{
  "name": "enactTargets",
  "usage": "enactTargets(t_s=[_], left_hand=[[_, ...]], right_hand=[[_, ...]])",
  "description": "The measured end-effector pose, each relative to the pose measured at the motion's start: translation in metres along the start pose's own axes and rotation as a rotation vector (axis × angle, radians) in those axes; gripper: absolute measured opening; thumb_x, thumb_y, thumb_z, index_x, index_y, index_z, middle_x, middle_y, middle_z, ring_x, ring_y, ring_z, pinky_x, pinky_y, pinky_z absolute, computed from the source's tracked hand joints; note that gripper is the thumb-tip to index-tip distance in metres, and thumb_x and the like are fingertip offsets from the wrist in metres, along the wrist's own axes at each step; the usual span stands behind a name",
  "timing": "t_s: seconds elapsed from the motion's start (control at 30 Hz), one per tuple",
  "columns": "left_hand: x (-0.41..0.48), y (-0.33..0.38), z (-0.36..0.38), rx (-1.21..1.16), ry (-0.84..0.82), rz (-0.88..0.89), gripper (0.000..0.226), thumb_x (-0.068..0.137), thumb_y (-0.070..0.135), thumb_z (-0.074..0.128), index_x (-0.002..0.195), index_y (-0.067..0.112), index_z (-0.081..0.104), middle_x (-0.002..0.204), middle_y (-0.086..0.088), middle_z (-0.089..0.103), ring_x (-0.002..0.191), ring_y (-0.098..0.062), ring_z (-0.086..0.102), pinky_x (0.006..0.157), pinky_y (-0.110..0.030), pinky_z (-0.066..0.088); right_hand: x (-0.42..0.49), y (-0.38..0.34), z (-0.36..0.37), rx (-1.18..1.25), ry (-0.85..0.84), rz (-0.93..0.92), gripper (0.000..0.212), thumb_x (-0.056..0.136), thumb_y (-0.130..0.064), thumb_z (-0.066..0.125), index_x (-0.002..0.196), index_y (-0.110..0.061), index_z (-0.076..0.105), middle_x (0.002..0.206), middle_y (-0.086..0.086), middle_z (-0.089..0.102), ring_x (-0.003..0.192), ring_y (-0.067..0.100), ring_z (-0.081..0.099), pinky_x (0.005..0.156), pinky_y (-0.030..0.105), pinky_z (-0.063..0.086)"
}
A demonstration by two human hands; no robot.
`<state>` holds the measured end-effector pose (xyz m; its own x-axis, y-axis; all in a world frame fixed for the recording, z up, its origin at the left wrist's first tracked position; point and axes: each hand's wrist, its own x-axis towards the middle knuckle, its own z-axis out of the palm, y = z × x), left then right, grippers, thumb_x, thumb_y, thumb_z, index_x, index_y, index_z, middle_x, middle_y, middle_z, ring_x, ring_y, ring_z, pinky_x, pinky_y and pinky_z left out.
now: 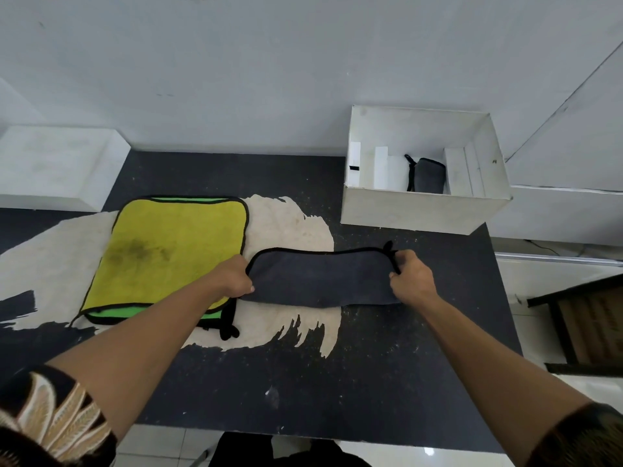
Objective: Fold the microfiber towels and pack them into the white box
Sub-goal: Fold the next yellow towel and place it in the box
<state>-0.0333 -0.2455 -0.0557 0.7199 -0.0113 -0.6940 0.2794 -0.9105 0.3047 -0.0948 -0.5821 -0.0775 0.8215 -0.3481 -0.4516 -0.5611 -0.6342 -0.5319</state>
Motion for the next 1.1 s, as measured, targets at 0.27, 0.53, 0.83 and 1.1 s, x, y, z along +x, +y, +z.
enactTargets(t_s=[0.27, 0.53, 0.83, 1.1], left_hand=[[-0.02, 0.012, 0.014, 0.444, 0.231, -0.033, 0.048, 0.09, 0.035, 0.063, 0.124, 0.006, 0.045, 0.114, -0.01, 0.056, 0.1, -0.023, 0.057, 0.072, -0.029, 0.044], [-0.015, 0.05, 0.092, 0.559, 0.395, 0.485, 0.071, 0.101, 0.047, 0.037, 0.156, 0.021, 0.002, 0.164, -0.014, -0.006, 0.15, -0.034, 0.0, 0.119, -0.049, 0.012], [-0.009, -0.002, 0.1, 0.596, 0.343, 0.309, 0.081, 0.096, 0.065, 0.011, 0.153, 0.014, -0.017, 0.159, -0.014, -0.025, 0.148, -0.03, -0.021, 0.12, -0.045, -0.009], [-0.021, -0.016, 0.093, 0.704, 0.267, 0.37, 0.079, 0.098, 0.061, 0.01, 0.154, 0.01, -0.013, 0.161, -0.016, -0.02, 0.15, -0.028, -0.015, 0.122, -0.044, -0.001]], right_hand=[[-0.018, -0.001, 0.0, -0.139, 0.131, -0.081, 0.042, 0.093, -0.011, 0.058, 0.133, -0.01, 0.045, 0.133, 0.019, 0.043, 0.112, 0.038, 0.051, 0.089, 0.042, 0.045], [-0.053, -0.027, 0.081, -0.52, 0.039, -0.436, 0.064, 0.1, -0.051, 0.032, 0.155, -0.031, 0.007, 0.163, 0.009, -0.013, 0.15, 0.031, -0.012, 0.117, 0.059, 0.003], [-0.04, 0.026, 0.071, -0.677, 0.013, -0.358, 0.077, 0.089, -0.075, -0.002, 0.152, -0.035, -0.02, 0.16, 0.006, -0.027, 0.146, 0.025, -0.027, 0.116, 0.061, -0.011], [-0.04, 0.022, 0.063, -0.649, 0.015, -0.309, 0.075, 0.093, -0.069, 0.006, 0.154, -0.031, -0.014, 0.161, 0.01, -0.023, 0.147, 0.027, -0.024, 0.117, 0.061, -0.007]])
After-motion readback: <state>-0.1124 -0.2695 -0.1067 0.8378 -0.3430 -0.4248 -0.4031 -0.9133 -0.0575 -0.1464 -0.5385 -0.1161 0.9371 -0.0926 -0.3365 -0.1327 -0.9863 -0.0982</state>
